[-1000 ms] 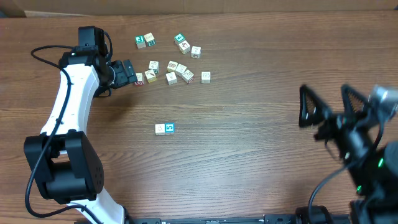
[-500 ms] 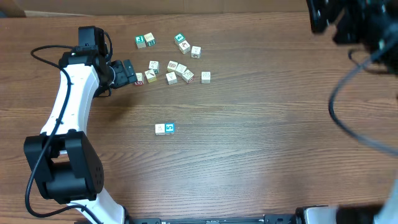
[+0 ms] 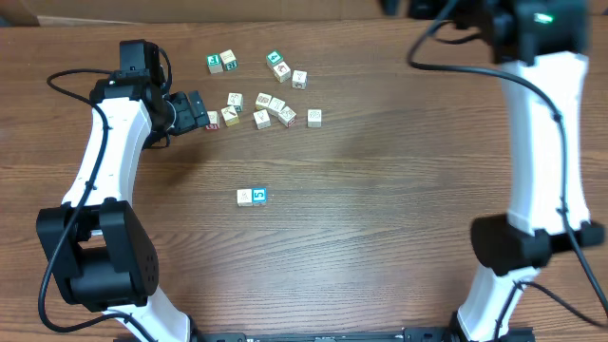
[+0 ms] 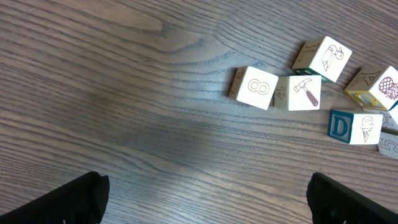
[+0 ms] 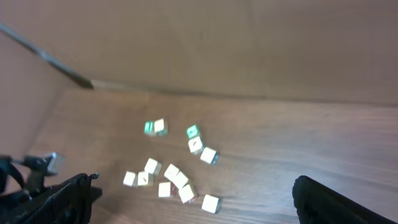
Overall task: Form a horizontal line
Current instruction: 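Swing the right gripper up over the block cluster, then lower the right gripper and close it on the elephant I block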
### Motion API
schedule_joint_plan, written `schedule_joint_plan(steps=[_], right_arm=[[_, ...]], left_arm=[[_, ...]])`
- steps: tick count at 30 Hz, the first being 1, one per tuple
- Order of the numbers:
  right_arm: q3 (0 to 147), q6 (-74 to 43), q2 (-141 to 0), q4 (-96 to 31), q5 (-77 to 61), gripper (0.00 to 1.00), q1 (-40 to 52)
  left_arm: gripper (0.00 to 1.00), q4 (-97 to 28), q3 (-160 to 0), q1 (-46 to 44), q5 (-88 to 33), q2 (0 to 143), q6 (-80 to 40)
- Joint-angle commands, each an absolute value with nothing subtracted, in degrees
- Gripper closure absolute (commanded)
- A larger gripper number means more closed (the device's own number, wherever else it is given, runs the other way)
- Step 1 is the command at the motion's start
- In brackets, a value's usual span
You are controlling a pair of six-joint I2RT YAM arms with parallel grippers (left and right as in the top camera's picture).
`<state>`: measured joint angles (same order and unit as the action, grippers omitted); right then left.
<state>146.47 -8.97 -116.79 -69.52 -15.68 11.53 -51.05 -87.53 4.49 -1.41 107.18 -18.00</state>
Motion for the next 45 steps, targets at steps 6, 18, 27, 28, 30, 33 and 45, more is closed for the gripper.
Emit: schedule_joint_plan(steps=[6, 18, 27, 28, 30, 33, 45], right_arm=[[147.2, -8.5, -125.4, -67.4, -9.0, 0.00, 19.8], [142.6, -9.1, -128.1, -67.9, -14.0, 0.55, 24.0], [131.9, -9.1, -128.1, -61.6, -9.0, 0.39, 27.8], [131.0, -9.1, -128.1, -61.0, -9.0, 0.40, 28.1], [128.3, -9.1, -128.1, -58.9, -9.0, 0.47, 28.5], [123.2, -9.0, -128.1, -55.3, -9.0, 0.47, 29.1], [108.6, -4.3, -128.1, -42.8, -9.0, 0.43, 29.7]], left_arm=[[0.00, -51.0, -88.1, 4.1, -1.0, 107.6, -18.0], [0.00, -50.9, -88.1, 4.1, -1.0, 107.6, -18.0], [0.00, -50.9, -88.1, 4.1, -1.1, 107.6, -18.0], [0.00, -50.9, -88.1, 4.1, -1.0, 107.6, -18.0], [0.00, -50.9, -88.1, 4.1, -1.0, 107.6, -18.0], [0.00, -50.9, -88.1, 4.1, -1.0, 107.6, -18.0], [0.00, -50.9, -88.1, 4.1, -1.0, 107.6, -18.0]])
